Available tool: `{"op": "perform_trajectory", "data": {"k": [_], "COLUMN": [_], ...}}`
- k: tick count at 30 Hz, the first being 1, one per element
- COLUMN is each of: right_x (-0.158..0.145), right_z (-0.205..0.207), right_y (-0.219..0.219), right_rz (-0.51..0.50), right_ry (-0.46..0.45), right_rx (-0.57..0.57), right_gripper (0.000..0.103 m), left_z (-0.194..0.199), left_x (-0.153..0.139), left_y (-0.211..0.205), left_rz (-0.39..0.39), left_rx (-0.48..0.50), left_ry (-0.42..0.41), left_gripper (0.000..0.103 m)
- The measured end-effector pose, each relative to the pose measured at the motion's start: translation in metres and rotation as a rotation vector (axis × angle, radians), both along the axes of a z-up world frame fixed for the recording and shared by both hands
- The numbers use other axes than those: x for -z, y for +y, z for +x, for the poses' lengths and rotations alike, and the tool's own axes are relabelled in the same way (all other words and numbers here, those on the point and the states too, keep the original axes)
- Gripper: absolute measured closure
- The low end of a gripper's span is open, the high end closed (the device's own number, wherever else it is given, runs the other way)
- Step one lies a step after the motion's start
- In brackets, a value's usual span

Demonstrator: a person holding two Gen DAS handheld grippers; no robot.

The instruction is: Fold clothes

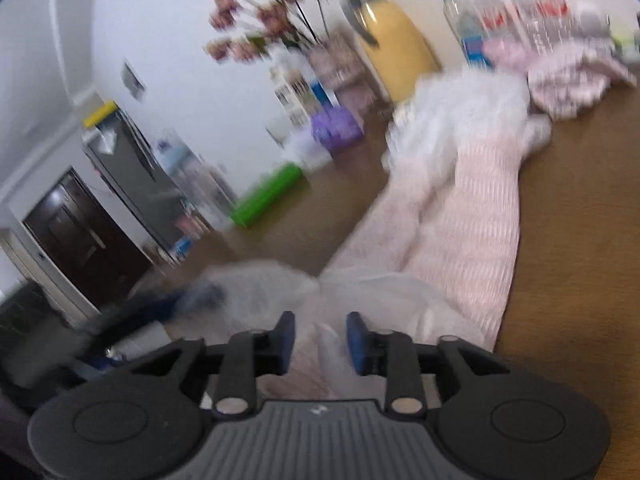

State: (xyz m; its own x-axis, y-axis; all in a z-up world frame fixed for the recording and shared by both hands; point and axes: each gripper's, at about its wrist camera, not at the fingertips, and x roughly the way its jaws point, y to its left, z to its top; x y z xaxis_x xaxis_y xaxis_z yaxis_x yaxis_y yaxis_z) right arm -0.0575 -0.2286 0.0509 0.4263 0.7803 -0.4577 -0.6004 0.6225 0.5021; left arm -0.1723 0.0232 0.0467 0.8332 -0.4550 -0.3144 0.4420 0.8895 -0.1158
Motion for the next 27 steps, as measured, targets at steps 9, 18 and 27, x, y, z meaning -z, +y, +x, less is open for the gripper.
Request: {"op": "perform_trajectory", "data": {"k": [9,18,27], "right_x": [-0.028,0.015,0.003], "right_z": [-0.025,-0.098,-0.079], "right_y": [0.102,0.176,0.097], "right_rz": [-0.219,-0.688,-0.295], "right_ry": [-0.200,-0.605,-0.373], "right_rx": [-0.162,-0.260,0.191], "right_gripper": [0.038,0.064,0.103], "left_z": [-0.022,-0.010,0.015], "left_x": [-0.007,0.015,0.040], "left_y": [0.096,0.164,0.135], "left_rz": [-0.009,-0.178,-0.362], "left_rx": [-0.014,-0.393,-0.343], "left_ry": [0.094,0.219,0.302], "left_gripper": [0.027,0.026,0.025]}}
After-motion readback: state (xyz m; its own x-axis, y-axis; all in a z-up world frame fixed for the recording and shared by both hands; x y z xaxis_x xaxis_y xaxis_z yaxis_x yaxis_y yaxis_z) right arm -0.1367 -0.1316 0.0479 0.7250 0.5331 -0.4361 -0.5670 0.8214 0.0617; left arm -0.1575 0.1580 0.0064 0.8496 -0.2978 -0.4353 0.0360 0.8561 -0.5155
